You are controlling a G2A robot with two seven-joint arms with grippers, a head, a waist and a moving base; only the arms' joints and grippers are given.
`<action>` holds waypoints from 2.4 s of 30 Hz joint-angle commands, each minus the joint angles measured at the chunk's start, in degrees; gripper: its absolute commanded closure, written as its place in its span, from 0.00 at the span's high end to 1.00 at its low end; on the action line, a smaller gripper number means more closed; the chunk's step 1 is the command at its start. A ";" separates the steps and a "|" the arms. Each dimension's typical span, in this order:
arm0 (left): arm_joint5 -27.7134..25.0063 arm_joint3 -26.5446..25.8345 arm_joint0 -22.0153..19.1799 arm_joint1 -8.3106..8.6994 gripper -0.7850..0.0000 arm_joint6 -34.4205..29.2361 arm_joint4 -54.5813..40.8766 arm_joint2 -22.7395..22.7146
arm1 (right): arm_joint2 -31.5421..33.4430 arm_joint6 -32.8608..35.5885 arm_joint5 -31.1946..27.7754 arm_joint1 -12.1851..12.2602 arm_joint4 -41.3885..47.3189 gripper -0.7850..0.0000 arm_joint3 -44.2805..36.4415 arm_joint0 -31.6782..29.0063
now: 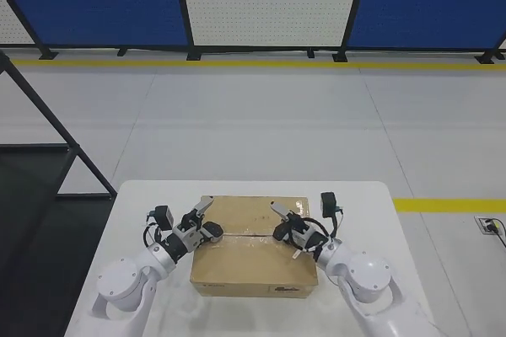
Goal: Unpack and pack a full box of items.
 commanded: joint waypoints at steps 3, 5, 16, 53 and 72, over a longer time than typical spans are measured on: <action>-0.01 -0.11 -0.11 0.09 1.00 0.15 -0.10 0.12 | 2.80 -0.19 0.13 0.50 0.36 1.00 -1.60 -1.95; 0.00 -0.19 -0.20 0.14 1.00 0.20 -0.15 0.13 | 4.19 -0.43 -0.06 0.75 0.37 1.00 -2.60 -3.06; -0.01 -0.48 -0.32 0.41 1.00 0.53 -0.52 0.21 | 10.57 -2.26 1.08 1.85 0.18 1.00 -6.38 -7.46; -5.71 -9.17 6.78 0.19 1.00 20.76 -20.99 -11.49 | -12.31 3.30 6.00 -1.77 -3.72 0.00 -2.39 7.10; -4.89 -9.18 6.48 0.02 1.00 22.87 -22.16 -11.06 | -27.48 5.48 20.70 -8.47 -4.73 0.00 12.43 25.21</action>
